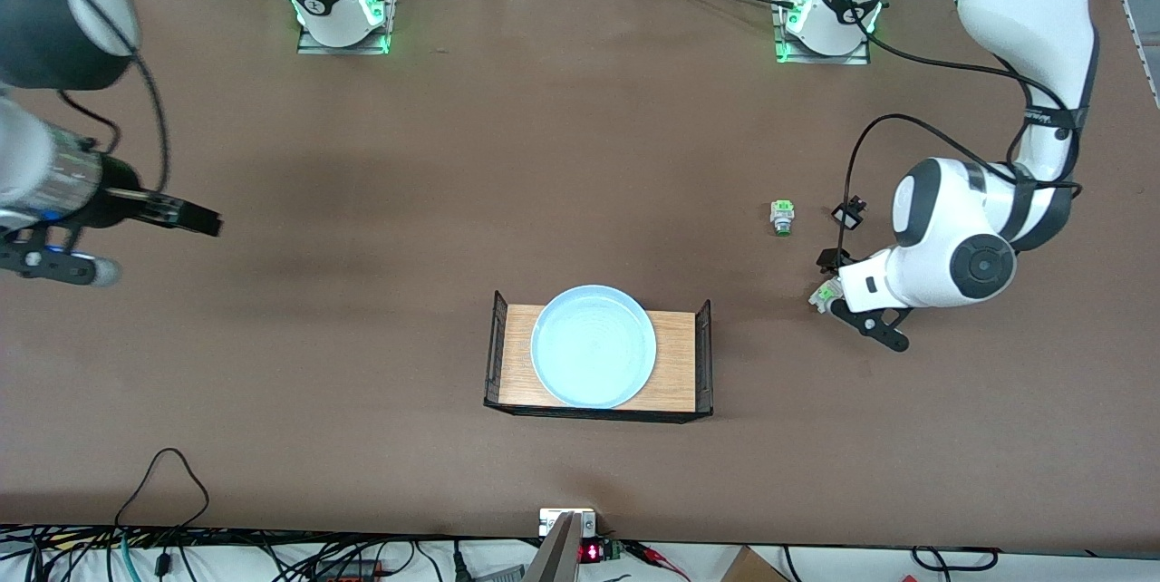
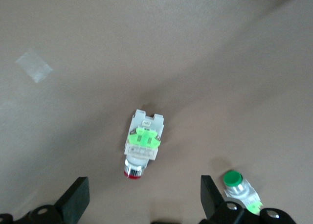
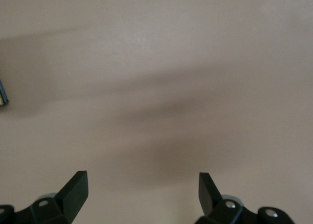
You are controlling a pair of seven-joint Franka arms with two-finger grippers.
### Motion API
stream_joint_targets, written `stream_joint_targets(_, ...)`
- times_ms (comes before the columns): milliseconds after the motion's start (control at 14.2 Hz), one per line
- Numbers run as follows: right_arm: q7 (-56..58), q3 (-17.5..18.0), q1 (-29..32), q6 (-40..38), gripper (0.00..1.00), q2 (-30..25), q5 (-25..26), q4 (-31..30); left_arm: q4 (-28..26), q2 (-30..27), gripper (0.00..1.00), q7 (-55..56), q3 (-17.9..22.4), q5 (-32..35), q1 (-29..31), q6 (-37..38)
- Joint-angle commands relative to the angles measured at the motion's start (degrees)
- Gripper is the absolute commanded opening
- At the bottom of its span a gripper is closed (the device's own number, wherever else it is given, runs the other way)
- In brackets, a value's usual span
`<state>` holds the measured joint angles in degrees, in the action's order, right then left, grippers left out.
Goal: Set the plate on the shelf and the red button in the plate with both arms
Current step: 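Grasp the red-capped green switch with the left gripper and lift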
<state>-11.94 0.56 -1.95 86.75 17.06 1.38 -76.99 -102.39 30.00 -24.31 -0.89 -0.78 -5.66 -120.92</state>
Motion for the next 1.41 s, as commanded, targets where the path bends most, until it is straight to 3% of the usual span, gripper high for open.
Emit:
stream_joint_targets(0, 4.64, 0.76, 0.72, 1.14, 1.00, -5.01, 3.97, -6.05, -5.01, -1.08, 1.00, -3.02, 0.36, 0.96, -0.58, -6.77)
stream_joint_targets(281, 12.27, -1.53, 1.24, 6.14, 1.00, -8.70, 4.25, -12.46, -10.53, -0.99, 1.00, -4.68, 0.36, 0.96, -1.46, -16.07)
stream_joint_targets(562, 12.12, -1.53, 1.42, 14.57, 1.00, -20.03, 4.25, -28.36, -12.13, -0.82, 1.00, -9.00, 0.36, 0.96, -1.20, -19.97)
stream_joint_targets(914, 12.03, -1.44, 1.43, 11.61, 1.00, -20.31, 3.72, -27.78, -16.52, -0.82, 1.00, -11.89, 0.36, 0.96, -1.20, -27.60)
stream_joint_targets(1125, 12.46, -1.53, 1.51, 11.17, 1.00, -20.23, 3.28, -27.08, -16.53, -0.82, 1.00, -12.16, 0.27, 0.87, -1.11, -27.70)
stream_joint_targets(1265, 12.38, -1.35, 1.42, 8.54, 1.00, -20.23, 2.84, -25.76, -16.53, -0.82, 0.84, -12.25, 0.27, 0.96, -1.02, -27.70)
stream_joint_targets(1335, 12.55, -1.35, 1.34, 8.00, 1.00, -19.70, 1.80, -24.01, -16.53, -0.82, 0.68, -12.25, 0.27, 0.87, -0.94, -27.70)
